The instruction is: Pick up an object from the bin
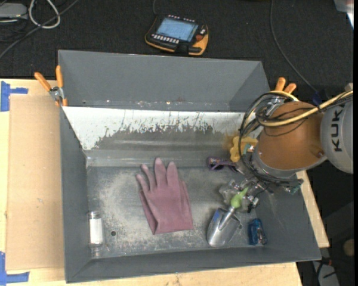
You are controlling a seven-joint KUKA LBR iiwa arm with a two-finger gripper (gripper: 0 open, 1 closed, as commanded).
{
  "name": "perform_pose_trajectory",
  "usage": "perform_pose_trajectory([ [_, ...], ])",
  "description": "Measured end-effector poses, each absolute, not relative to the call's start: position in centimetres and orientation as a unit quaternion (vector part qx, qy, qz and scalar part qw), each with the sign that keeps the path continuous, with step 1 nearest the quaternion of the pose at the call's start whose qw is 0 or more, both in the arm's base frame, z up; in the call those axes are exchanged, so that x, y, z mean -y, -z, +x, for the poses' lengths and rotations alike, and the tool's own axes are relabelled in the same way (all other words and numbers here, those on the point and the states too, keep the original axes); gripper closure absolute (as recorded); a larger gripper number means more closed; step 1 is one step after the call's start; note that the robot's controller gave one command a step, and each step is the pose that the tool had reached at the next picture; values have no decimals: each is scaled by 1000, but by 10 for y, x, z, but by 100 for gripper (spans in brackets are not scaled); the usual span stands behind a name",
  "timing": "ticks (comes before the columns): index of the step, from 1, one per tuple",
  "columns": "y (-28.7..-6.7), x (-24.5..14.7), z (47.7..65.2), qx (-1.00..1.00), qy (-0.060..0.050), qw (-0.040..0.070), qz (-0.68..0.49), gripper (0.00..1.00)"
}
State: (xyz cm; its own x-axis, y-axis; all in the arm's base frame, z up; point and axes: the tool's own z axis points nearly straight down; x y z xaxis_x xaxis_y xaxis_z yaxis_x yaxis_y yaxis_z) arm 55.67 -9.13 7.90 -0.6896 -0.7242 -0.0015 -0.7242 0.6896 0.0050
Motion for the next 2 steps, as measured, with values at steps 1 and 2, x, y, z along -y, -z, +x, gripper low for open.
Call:
perform_pose_trajectory([
  [1,-109,90,557,919,3,0,393,100],
  [2,-131,89,557,920,3,-1,391,100],
])
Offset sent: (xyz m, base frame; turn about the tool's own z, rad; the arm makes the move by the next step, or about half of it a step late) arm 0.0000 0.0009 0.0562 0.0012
